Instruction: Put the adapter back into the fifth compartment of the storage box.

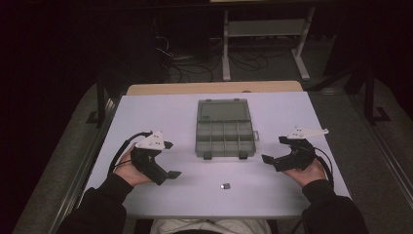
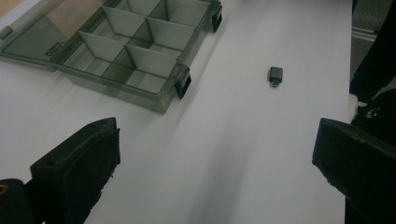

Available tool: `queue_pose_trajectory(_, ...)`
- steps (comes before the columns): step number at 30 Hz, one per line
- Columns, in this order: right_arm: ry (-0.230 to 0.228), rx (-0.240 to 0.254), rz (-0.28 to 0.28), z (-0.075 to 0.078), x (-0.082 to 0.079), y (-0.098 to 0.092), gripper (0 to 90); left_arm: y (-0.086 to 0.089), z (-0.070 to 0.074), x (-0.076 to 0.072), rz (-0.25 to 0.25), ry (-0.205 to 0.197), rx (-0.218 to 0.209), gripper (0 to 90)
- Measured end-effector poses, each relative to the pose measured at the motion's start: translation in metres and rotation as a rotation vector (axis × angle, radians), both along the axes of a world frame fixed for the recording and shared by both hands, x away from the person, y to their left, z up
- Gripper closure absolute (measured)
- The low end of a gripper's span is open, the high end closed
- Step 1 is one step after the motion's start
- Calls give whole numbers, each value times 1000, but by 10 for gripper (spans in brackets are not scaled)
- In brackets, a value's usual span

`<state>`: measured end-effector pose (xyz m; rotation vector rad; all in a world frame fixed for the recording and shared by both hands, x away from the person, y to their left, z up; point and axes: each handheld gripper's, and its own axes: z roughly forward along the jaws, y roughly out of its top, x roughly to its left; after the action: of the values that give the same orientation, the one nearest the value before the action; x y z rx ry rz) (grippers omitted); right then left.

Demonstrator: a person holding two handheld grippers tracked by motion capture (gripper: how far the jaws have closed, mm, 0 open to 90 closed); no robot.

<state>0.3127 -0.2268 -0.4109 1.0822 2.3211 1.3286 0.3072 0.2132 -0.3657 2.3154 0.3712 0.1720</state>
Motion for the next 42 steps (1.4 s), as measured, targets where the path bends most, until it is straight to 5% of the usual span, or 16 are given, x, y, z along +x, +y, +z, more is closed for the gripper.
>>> queue_pose_trajectory(25,-7,-5,12,1,-2,2,0,-58,-10,-5,-141,27,63,9)
queue_pose_trajectory(42,-8,-7,21,1,-2,3,0,-84,-29,-8,-178,38,114,9)
